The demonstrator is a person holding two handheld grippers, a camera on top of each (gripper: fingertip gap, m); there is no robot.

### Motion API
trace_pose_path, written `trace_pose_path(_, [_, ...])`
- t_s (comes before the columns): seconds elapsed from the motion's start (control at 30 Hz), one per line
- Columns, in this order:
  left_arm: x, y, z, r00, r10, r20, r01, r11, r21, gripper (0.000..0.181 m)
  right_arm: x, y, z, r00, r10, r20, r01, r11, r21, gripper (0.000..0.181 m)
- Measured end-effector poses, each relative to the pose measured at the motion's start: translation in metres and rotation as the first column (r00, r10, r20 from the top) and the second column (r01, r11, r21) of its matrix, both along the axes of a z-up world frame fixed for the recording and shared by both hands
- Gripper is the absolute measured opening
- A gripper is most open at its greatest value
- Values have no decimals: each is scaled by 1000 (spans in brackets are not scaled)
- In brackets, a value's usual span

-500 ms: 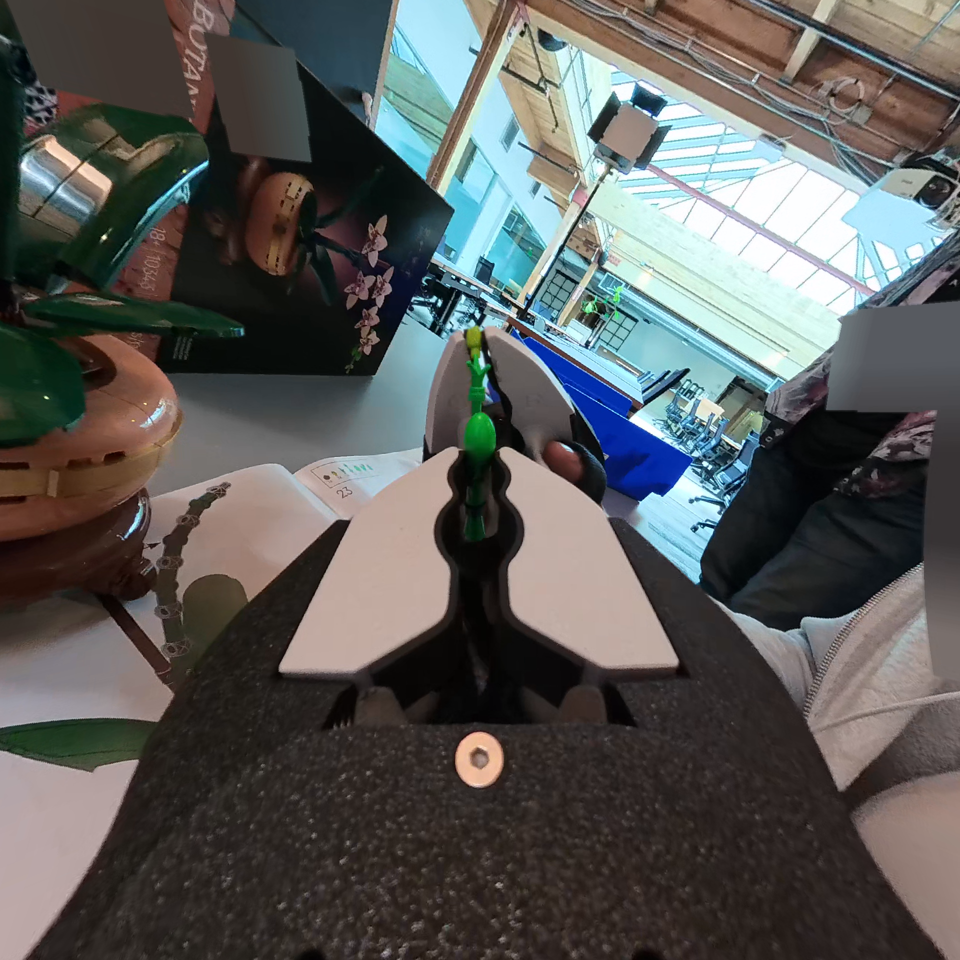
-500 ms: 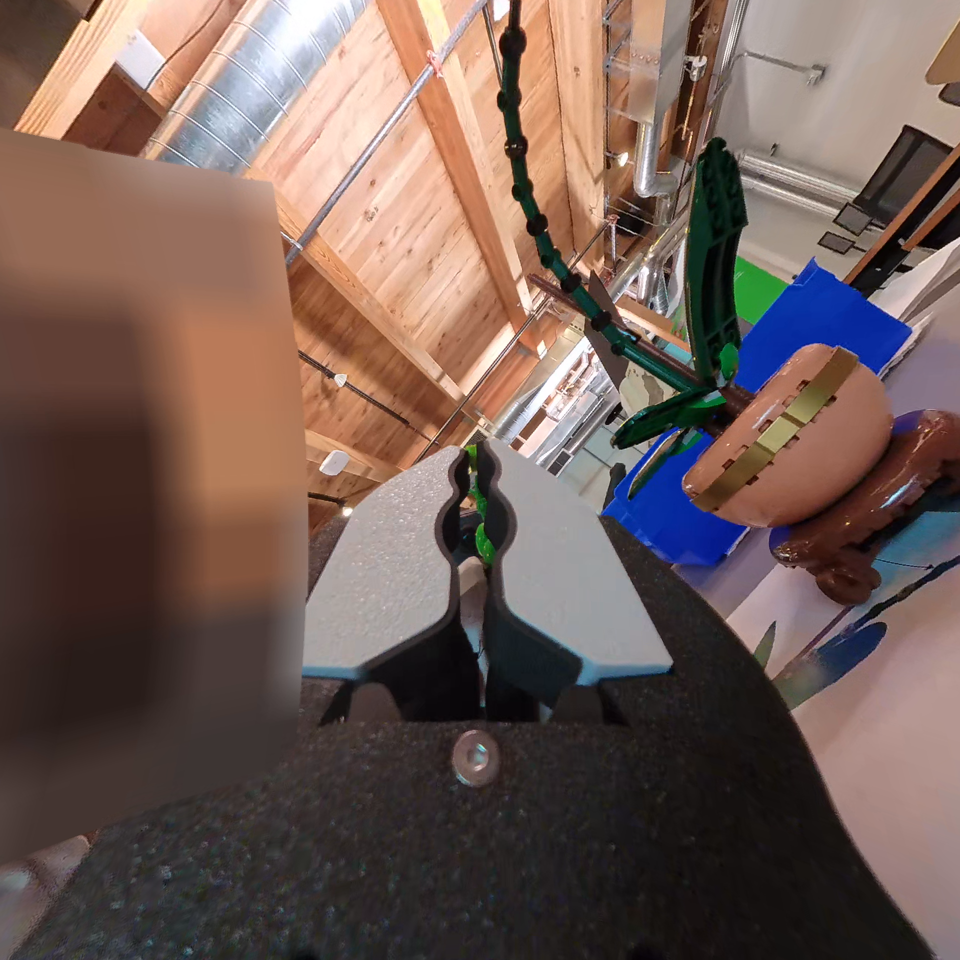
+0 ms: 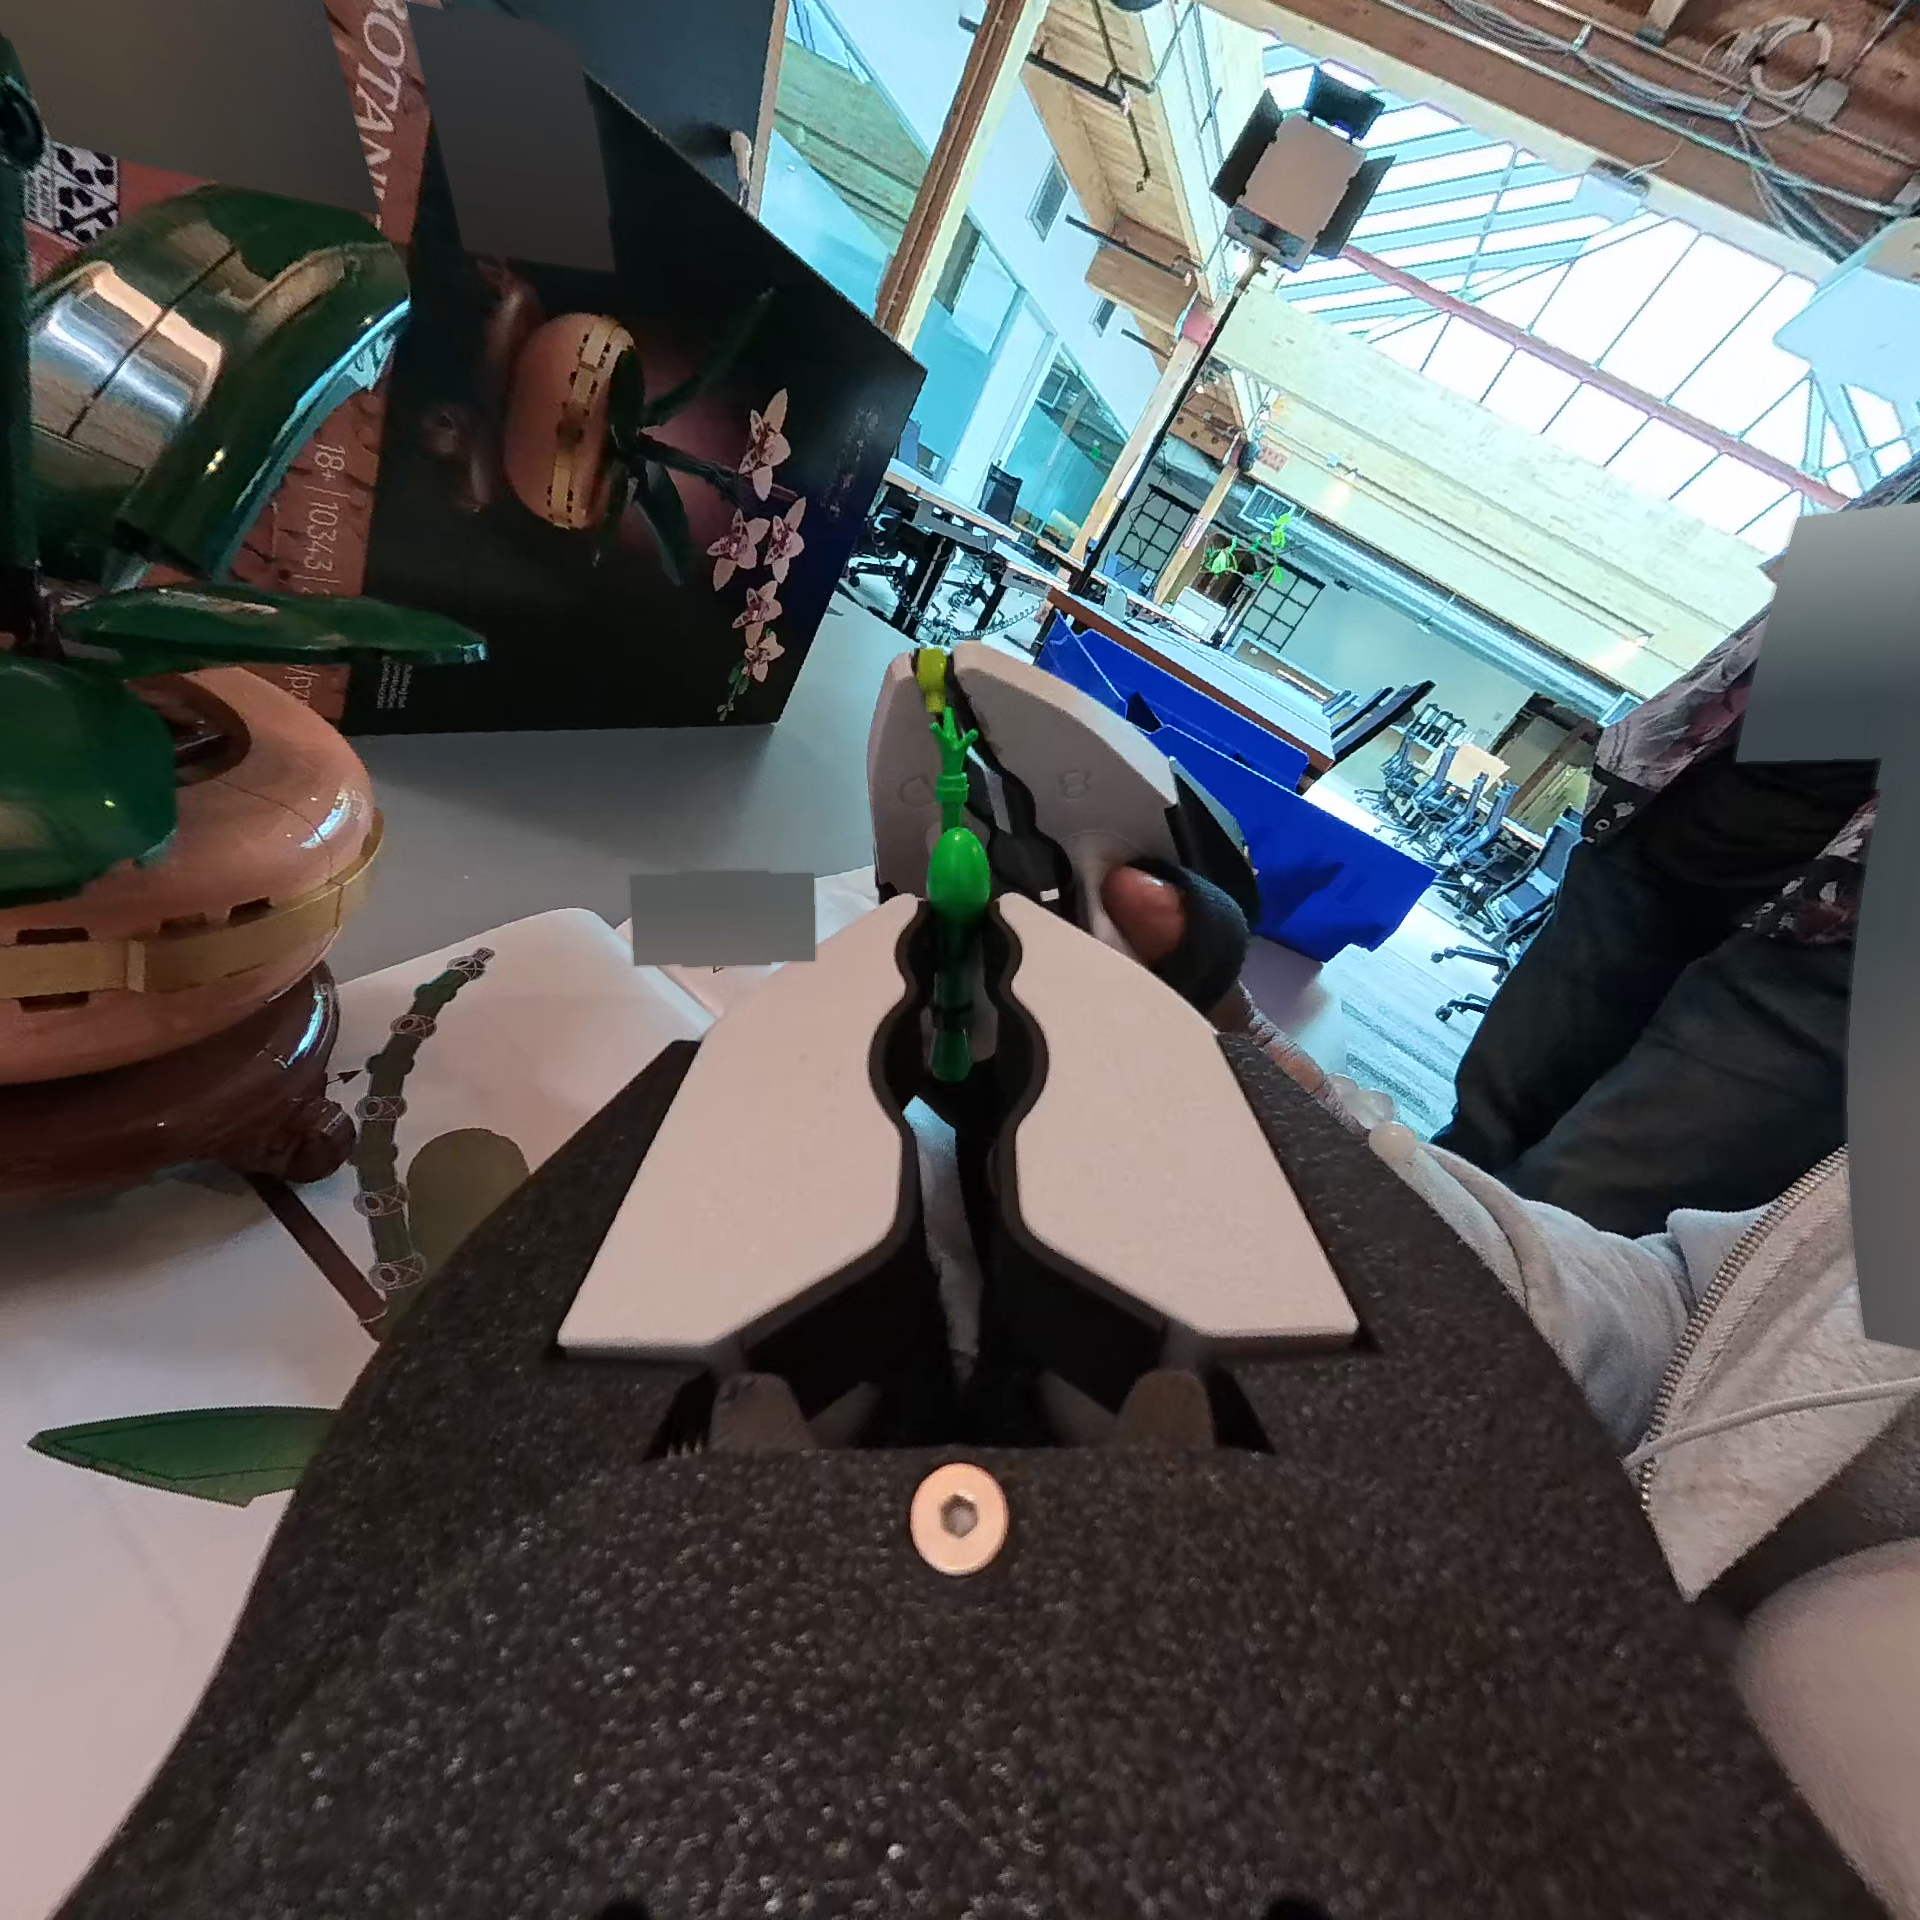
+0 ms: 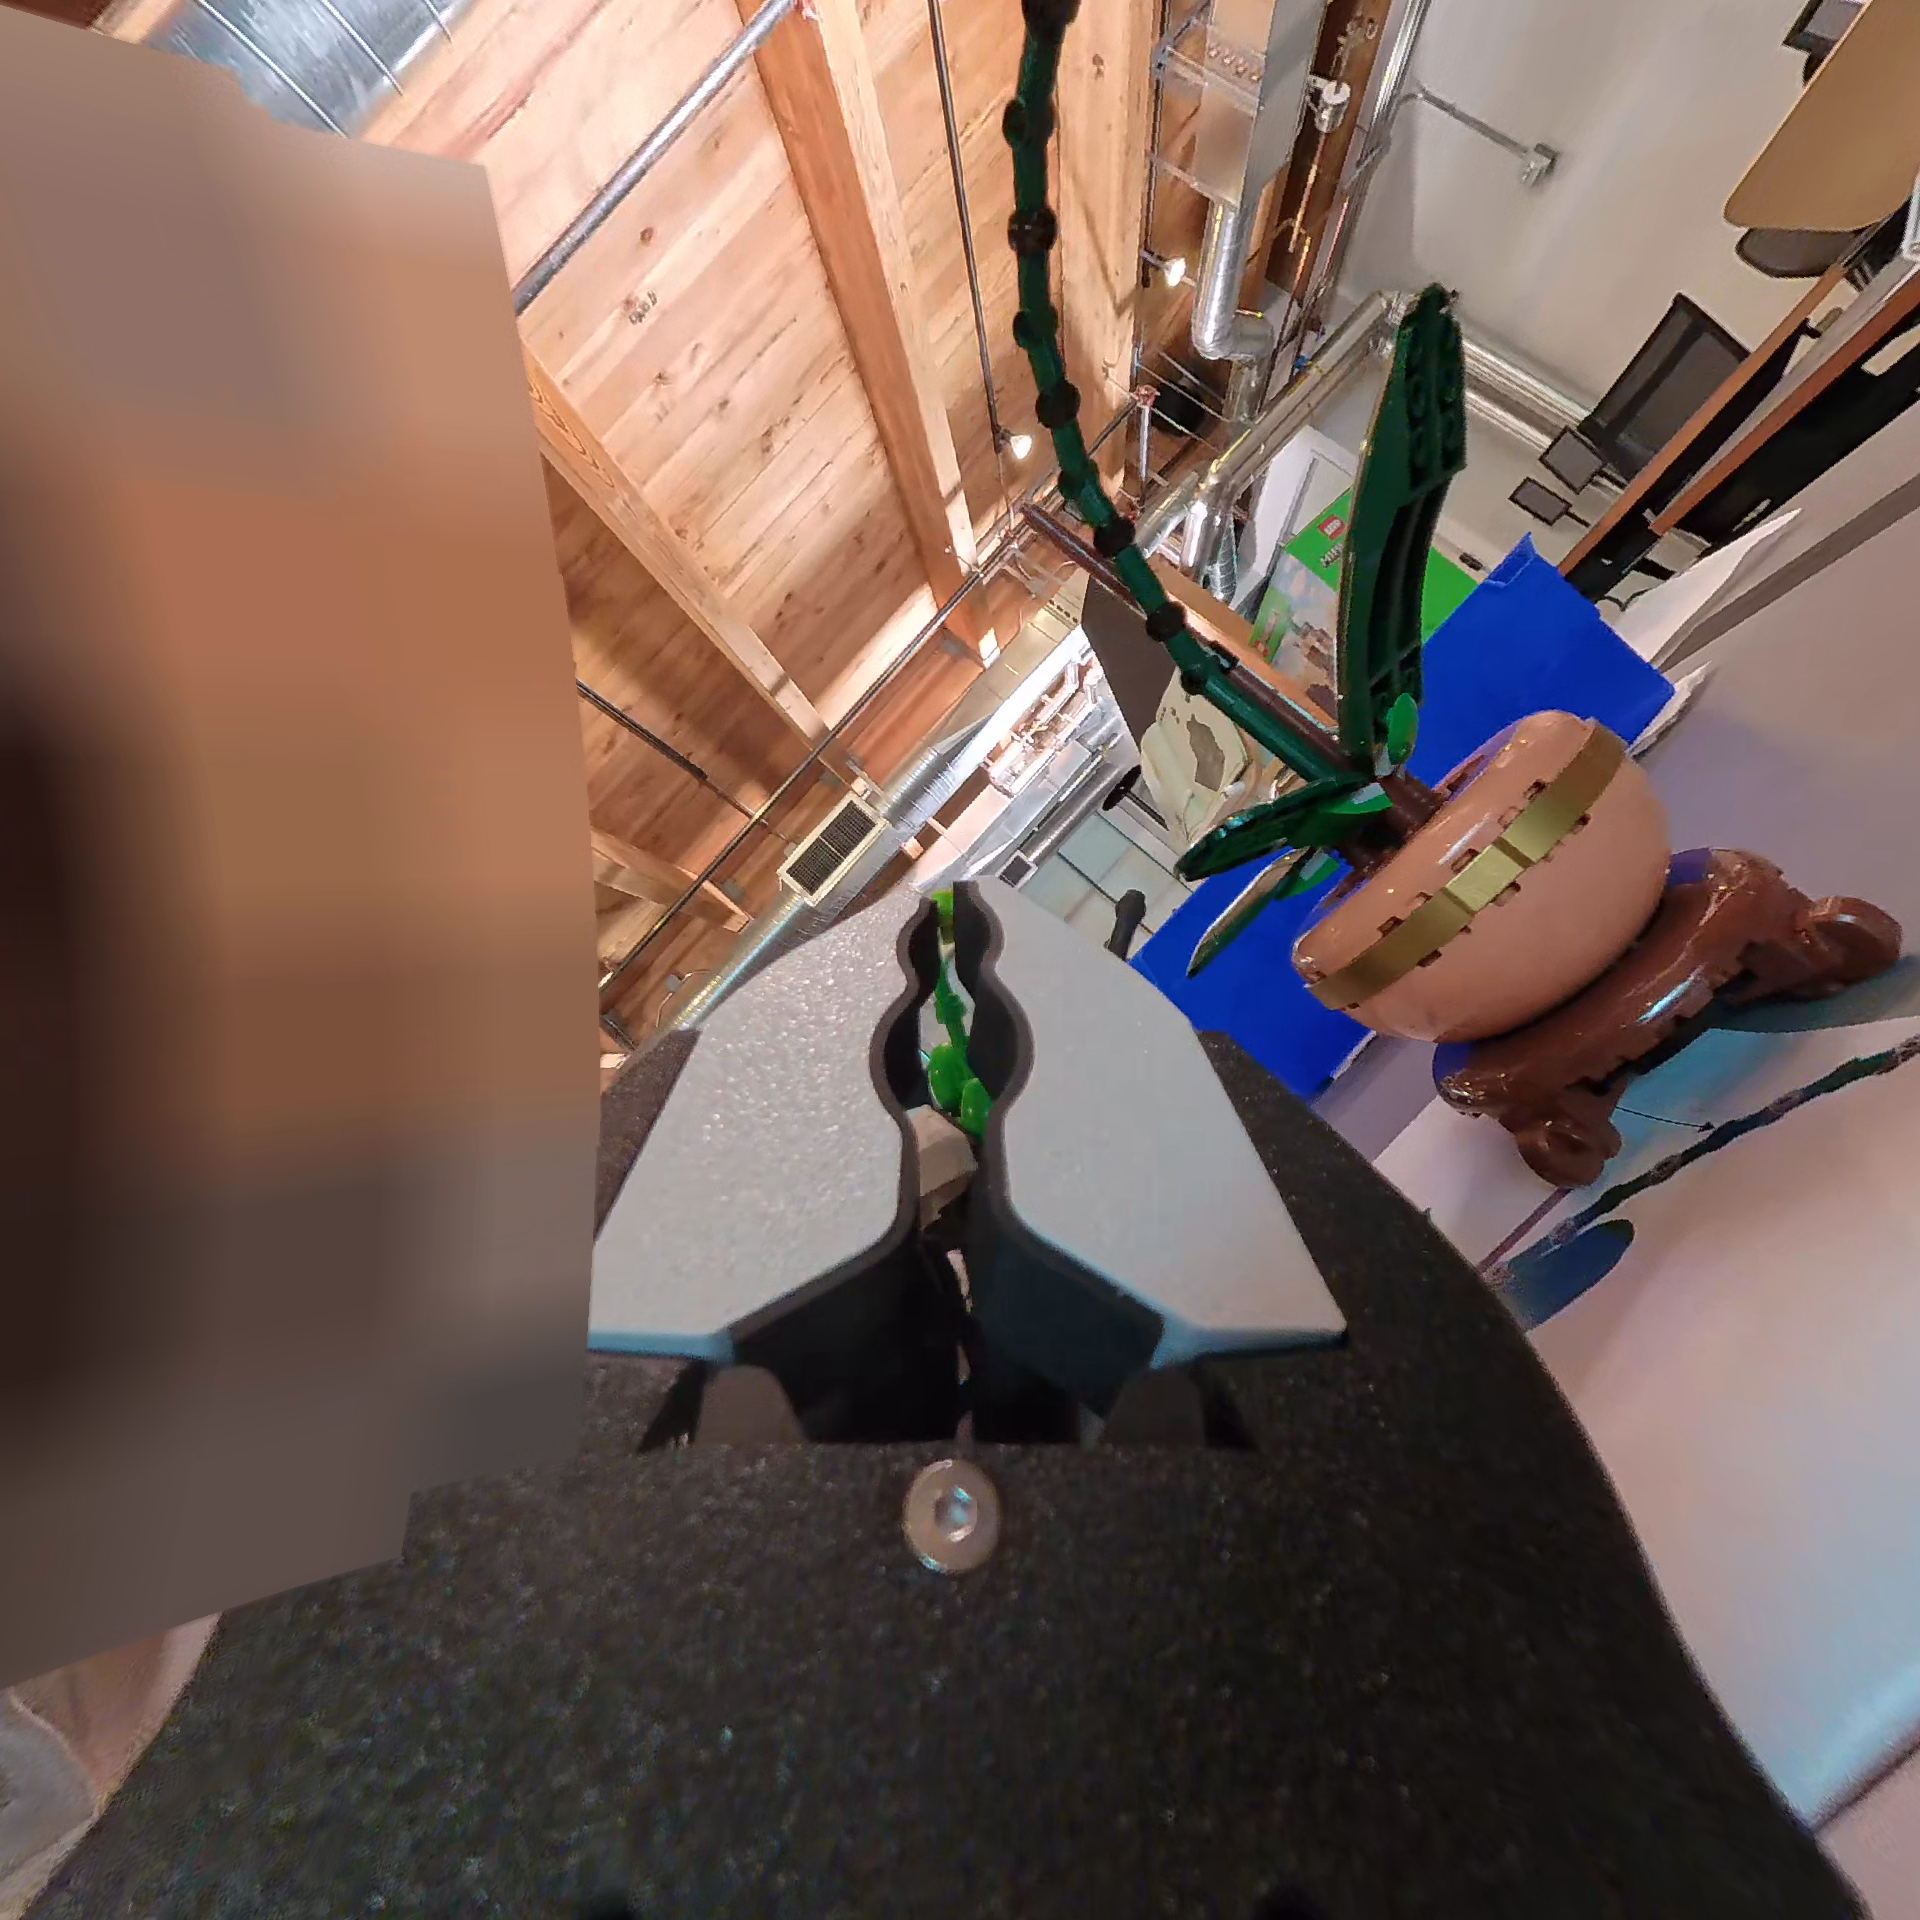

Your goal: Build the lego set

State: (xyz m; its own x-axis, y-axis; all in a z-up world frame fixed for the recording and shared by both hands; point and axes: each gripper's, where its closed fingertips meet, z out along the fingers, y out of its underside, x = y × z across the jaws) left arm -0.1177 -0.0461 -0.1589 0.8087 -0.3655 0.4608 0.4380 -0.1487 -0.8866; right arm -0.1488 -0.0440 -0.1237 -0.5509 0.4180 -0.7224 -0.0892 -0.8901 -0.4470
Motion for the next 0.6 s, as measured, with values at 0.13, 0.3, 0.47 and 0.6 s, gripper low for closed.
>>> trace_pose_path(0.13, [0,0,-1,1000,9,-22,-9,1000,-4,8,0,0,-1,1000,-7,11,7,1000,16,3])
trace_pose_path(0.3, [0,1,-1,999,20,-35,-20,1000,-2,8,2,0,0,1000,-10,10,10,1000,26,3])
trace_pose_path(0.47, [-15,1,-5,995,80,-57,-81,996,-21,7,8,9,3,999,-46,-8,46,999,28,3])
trace_pose_path(0.6, [-13,2,-8,990,90,-109,-94,995,-34,8,3,4,-1,1000,-9,15,9,1000,9,3])
